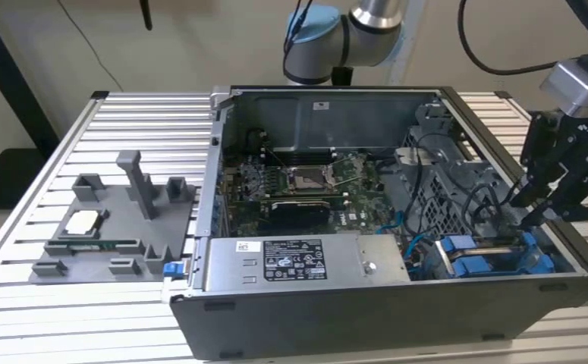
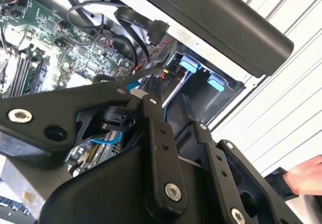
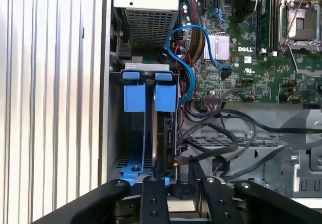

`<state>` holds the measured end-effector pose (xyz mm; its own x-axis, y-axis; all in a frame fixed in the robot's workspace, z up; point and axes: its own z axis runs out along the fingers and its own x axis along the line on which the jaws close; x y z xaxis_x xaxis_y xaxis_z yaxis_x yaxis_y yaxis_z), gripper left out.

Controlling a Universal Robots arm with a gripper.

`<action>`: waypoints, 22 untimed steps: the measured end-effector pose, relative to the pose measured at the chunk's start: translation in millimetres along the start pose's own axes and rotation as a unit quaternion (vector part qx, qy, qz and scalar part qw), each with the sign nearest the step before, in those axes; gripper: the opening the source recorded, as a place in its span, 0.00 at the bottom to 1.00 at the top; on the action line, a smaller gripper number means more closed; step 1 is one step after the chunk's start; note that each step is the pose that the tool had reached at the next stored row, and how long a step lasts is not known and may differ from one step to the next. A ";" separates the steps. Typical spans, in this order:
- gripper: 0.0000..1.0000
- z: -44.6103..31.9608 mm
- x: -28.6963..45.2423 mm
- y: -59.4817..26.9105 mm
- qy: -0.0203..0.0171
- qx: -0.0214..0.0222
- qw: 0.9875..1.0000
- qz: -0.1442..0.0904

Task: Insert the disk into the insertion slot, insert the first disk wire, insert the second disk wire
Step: 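Insert the first disk wire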

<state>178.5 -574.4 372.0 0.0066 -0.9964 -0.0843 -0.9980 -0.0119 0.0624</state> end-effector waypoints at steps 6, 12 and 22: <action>0.33 -4.0 -3.6 0.2 0.000 0.007 1.000 -0.001; 0.33 -4.2 -12.8 -0.3 0.000 0.007 1.000 -0.001; 0.33 -5.0 -20.8 -8.4 0.000 0.007 1.000 -0.001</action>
<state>187.0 -554.0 378.1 0.0078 -0.9964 -0.0848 -0.9987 -0.0120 0.0486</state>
